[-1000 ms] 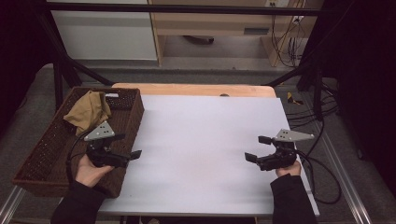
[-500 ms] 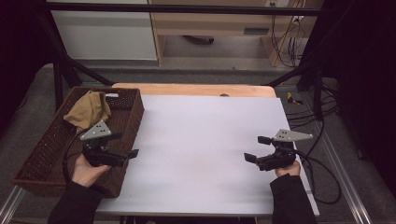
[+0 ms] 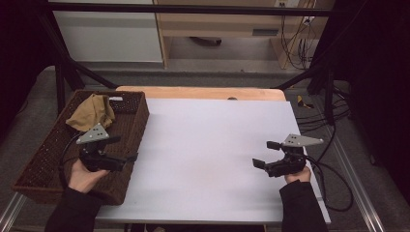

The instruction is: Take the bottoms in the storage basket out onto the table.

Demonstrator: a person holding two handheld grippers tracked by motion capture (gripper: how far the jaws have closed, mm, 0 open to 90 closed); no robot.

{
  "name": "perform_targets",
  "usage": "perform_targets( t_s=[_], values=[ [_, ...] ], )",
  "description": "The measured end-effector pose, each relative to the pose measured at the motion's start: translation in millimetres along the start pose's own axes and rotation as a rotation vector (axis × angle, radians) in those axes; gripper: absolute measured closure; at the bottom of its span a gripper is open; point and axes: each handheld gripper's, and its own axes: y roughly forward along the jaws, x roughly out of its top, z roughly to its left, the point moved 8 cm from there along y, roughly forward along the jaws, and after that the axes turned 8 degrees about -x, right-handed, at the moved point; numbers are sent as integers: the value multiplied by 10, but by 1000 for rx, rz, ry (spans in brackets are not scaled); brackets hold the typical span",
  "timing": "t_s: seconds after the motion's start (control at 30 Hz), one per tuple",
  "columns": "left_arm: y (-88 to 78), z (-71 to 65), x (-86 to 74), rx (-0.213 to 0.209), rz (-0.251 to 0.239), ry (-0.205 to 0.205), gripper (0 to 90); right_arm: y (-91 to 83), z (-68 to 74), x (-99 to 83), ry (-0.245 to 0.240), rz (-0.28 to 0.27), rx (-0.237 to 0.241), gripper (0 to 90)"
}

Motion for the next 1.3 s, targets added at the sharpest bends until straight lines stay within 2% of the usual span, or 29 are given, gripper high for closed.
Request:
perform_targets(
  t_s=[0.97, 1.13, 1.3],
  values=[
    [-162, 147, -23, 48, 19, -27, 42, 16, -2, -8, 2, 4, 6, 40],
    [-209, 190, -26, 63, 21, -36, 42, 16, -4, -7, 3, 4, 5, 40],
    [-269, 230, -17, 96, 23, -39, 42, 6, -1, -4, -1, 1, 7, 40]
  ],
)
